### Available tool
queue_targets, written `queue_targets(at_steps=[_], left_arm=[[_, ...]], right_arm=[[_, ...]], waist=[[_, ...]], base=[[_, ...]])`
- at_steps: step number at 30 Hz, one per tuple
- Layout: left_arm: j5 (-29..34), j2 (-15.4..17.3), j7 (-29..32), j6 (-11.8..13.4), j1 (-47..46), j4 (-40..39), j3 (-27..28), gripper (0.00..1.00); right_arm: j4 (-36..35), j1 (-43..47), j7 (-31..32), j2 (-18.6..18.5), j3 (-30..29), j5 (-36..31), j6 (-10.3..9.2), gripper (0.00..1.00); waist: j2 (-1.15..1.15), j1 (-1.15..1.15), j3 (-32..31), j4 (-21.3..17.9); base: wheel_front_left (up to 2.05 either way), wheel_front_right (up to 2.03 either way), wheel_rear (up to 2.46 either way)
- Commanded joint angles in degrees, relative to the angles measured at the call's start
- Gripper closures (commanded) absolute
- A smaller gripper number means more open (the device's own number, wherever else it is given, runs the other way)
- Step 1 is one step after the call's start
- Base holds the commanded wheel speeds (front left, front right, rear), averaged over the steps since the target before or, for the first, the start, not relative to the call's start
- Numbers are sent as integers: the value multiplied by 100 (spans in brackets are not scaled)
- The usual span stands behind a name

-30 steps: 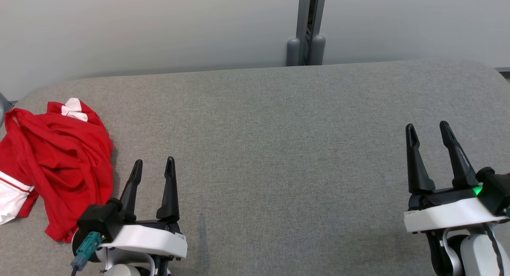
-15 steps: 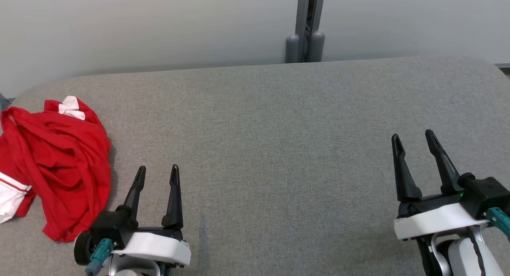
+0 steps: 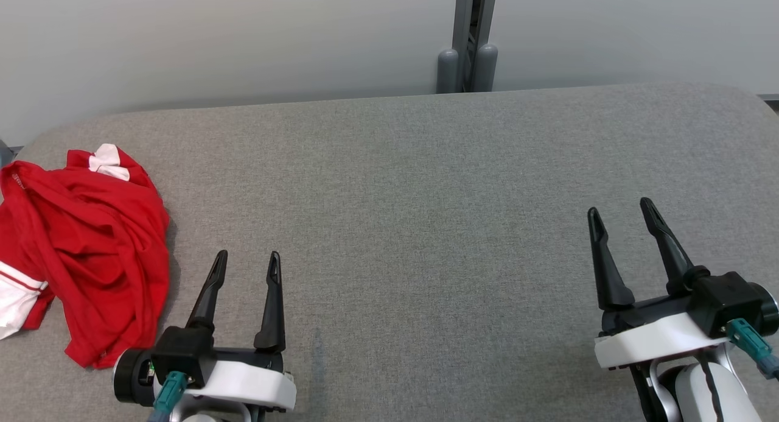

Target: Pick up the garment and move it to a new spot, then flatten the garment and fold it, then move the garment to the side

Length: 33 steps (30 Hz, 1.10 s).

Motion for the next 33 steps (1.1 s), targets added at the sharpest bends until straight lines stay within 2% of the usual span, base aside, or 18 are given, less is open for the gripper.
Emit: queue_targets(at_steps=[1, 7, 14, 33], left_arm=[[113, 30, -41, 30, 57, -33, -7, 0], [182, 30, -71, 45, 54, -29, -30, 0], [49, 29, -70, 26, 81, 2, -22, 0], [25, 29, -70, 3, 85, 28, -24, 0]], right_arm=[[4, -49, -47, -47, 19, -104, -2, 0], [53, -55, -82, -49, 79, -51, -2, 0], [225, -33, -81, -49, 136, 771, -2, 0], [333, -65, -81, -46, 190, 737, -2, 0]], waist=[[0, 0, 2, 3], [0, 0, 18, 13], [0, 0, 5, 13], [0, 0, -31, 23]], base=[[0, 0, 0], [0, 0, 0], [0, 0, 0], [0, 0, 0]])
